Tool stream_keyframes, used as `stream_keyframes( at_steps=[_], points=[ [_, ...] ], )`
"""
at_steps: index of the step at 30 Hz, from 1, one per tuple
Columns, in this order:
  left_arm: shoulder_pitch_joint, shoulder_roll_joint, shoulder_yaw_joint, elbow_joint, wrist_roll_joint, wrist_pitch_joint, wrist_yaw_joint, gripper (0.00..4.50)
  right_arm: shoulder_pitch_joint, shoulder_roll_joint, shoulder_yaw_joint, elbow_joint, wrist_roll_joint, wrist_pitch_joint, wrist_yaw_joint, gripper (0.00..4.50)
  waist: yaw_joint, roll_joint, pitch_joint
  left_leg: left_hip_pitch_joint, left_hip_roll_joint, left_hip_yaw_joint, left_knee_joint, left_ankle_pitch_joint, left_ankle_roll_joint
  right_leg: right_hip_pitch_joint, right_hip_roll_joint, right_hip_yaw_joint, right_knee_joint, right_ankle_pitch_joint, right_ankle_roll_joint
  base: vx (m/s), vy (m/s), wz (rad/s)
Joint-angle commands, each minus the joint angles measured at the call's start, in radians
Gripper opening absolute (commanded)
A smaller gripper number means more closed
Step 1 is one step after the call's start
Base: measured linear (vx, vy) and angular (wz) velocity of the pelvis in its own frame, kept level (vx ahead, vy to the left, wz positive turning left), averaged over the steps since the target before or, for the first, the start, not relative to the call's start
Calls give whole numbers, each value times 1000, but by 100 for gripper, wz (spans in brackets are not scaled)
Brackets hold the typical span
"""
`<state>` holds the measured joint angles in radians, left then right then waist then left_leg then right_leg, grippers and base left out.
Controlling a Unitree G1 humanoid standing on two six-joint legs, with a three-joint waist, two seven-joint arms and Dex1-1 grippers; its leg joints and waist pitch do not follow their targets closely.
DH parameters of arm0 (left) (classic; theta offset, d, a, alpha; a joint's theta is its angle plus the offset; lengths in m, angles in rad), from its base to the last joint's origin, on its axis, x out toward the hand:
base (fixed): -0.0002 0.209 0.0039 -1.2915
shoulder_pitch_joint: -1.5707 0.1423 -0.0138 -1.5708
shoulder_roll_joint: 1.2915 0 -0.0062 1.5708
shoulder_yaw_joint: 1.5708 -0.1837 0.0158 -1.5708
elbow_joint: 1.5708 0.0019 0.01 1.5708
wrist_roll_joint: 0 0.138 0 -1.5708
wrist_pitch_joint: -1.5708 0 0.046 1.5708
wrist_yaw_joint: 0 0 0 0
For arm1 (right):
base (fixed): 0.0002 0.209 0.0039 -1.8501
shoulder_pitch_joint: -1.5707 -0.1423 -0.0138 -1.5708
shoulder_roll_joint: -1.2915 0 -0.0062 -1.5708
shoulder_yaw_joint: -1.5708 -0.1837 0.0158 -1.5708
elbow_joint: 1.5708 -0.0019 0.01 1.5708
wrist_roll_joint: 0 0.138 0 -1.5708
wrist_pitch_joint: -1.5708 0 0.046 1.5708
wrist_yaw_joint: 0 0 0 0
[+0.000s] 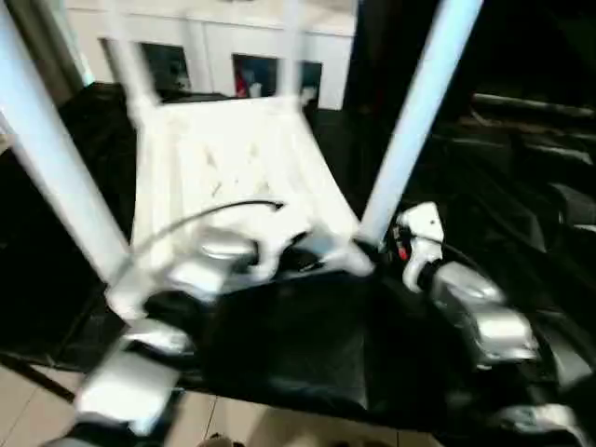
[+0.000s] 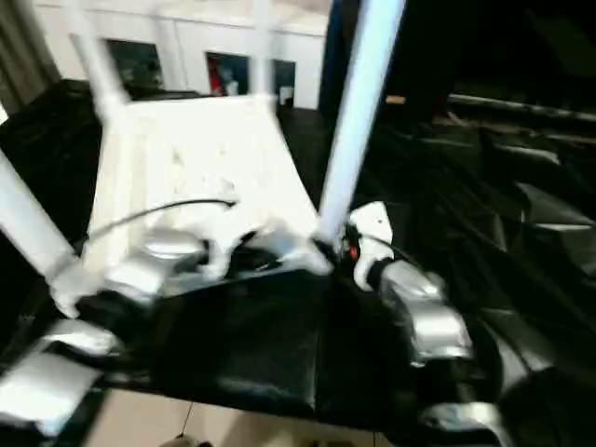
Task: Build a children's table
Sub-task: Rotate leg to tighten
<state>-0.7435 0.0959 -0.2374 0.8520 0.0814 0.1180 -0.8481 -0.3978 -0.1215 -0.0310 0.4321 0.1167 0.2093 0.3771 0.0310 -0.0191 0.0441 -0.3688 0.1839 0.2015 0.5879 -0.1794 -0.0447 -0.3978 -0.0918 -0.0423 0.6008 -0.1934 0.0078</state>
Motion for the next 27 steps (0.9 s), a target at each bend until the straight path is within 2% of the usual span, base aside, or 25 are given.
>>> stream_keyframes(
  at_steps=[1,3,4,5,6,7,10,12,13,14,15,19,20,22,25,27],
  points=[
    [-18,-51,3,3,-19,-6,53,0,15,44,49,43,5,43,-7,200,-1,-7,-51,15,43,-27,-82,-320,-5,28,-52,35,-93,-330,-175,0,0,0],
    [-17,-79,-19,7,-4,-14,66,0,3,72,56,53,-12,22,-38,200,-1,3,-52,13,43,-26,-82,-306,1,28,-50,37,-88,-276,-186,0,0,0],
    [-17,-81,-21,7,-3,-14,66,0,2,74,58,54,-13,19,-38,200,-2,-2,-53,12,41,-24,-80,-299,5,31,-50,36,-87,-256,-190,0,0,0],
    [-17,-87,-28,9,3,-19,55,0,-5,80,64,57,-23,-3,-28,235,0,0,-54,13,41,-24,-80,-300,8,31,-51,36,-87,-254,-192,0,0,0],
    [-17,-87,-28,9,3,-19,55,0,-5,80,64,57,-23,-3,-28,235,-1,-1,-54,12,41,-24,-79,-298,10,31,-51,37,-87,-250,-193,0,0,0],
    [-19,-90,-30,13,6,-22,50,0,-11,85,69,61,-29,-20,-25,272,0,-2,-55,11,40,-24,-79,-288,17,34,-50,36,-86,-239,-195,0,0,0],
    [-16,-60,-35,10,7,-30,-4,0,-17,64,74,42,-2,-30,58,280,0,-1,-53,11,42,-25,-81,-305,23,34,-51,35,-90,-274,-192,0,0,0],
    [-7,-35,-41,0,3,-37,-56,0,-13,34,91,20,8,-24,126,293,-2,-3,-53,7,43,-27,-82,-303,26,37,-52,35,-88,-272,-189,0,0,0],
    [5,-5,-53,-17,-1,-53,-122,0,-6,-9,117,-6,14,-17,205,308,-1,-4,-54,9,42,-27,-81,-299,30,38,-51,34,-87,-261,-191,0,0,0],
    [6,-2,-54,-19,-2,-54,-129,0,-5,-14,119,-8,15,-17,214,318,-1,-4,-54,9,42,-27,-81,-299,30,38,-51,34,-87,-261,-191,0,0,0],
    [11,12,-58,-26,-4,-54,-154,0,0,-36,131,-22,20,-17,257,318,-2,-3,-55,5,43,-25,-79,-278,42,39,-52,35,-84,-227,-201,0,0,0],
    [31,70,-66,-53,-15,-68,-252,0,19,-119,165,-66,35,-31,408,318,3,-5,-59,5,43,-20,-70,-211,76,45,-51,35,-71,-112,-247,0,0,0],
    [39,89,-70,-64,-22,-74,-291,0,21,-141,167,-75,43,-29,450,318,3,-5,-59,5,43,-20,-70,-211,76,45,-51,35,-71,-112,-247,0,0,0],
    [54,124,-75,-87,-37,-85,-366,0,26,-182,172,-90,58,-27,531,318,6,-2,-59,7,46,-19,-70,-197,91,45,-52,33,-66,-83,-270,0,0,0],
    [76,173,-80,-125,-58,-84,-476,0,35,-245,184,-121,84,-14,656,318,9,-2,-58,10,50,-18,-71,-209,88,44,-51,33,-66,-91,-281,0,0,0],
    [85,201,-82,-144,-67,-73,-529,0,38,-277,193,-134,96,-3,718,318,20,4,-57,15,56,-16,-74,-220,74,41,-49,31,-65,-107,-283,0,0,0]
  ],
)
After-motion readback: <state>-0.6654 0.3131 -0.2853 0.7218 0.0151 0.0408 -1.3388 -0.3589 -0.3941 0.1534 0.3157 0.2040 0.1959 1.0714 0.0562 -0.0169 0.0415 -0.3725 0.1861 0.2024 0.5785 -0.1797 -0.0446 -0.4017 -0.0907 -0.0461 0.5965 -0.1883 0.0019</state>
